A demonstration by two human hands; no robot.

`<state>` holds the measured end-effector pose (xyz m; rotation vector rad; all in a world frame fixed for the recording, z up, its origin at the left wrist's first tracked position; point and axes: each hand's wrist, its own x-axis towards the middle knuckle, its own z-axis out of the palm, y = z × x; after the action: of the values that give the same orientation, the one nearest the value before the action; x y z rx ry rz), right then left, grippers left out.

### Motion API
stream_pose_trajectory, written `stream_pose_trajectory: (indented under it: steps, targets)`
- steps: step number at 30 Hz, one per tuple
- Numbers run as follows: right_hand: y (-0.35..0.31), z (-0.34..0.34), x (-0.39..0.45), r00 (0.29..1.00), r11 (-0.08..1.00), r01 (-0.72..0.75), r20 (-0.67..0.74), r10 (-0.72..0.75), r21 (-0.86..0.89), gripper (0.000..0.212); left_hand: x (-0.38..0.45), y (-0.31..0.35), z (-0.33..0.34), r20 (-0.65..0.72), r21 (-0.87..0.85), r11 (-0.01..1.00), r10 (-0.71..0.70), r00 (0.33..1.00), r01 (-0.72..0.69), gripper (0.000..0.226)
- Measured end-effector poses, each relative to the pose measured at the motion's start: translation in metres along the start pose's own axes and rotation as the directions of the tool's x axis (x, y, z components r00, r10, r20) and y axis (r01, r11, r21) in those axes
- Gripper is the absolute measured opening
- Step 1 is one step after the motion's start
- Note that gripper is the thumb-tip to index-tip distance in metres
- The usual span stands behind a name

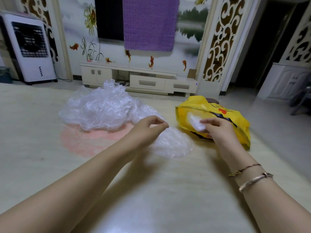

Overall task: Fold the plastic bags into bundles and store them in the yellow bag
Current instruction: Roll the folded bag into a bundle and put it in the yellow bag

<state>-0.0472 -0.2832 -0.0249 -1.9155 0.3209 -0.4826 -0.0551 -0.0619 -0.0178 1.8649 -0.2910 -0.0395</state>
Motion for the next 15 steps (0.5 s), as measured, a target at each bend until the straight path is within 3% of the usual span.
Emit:
stream_pose_trajectory:
  steps: [4,9,12,15]
  targets:
    - [-0.003,0.011,0.015,1.000,0.998,0.007,-0.017,-0.006,0.067,0.025,0.028,0.009,0.016,0.077,0.056,0.998,-0.031,0.997,0.027,0.021]
    - [-0.009,0.024,0.034,0.999,0.993,0.022,-0.050,-0.016,0.113,0.029,0.069,0.025,0.039,0.142,-0.048,0.999,-0.008,0.990,0.015,0.029]
    - [-0.006,0.027,0.057,0.998,0.999,-0.029,-0.048,0.029,0.015,0.030,0.084,0.026,0.049,0.155,-0.099,0.994,-0.039,0.987,0.055,0.020]
    - [-0.004,0.034,0.075,0.991,0.966,-0.127,0.013,0.133,-0.224,0.034,0.089,0.024,0.055,0.158,-0.128,0.990,-0.035,0.987,0.055,0.015]
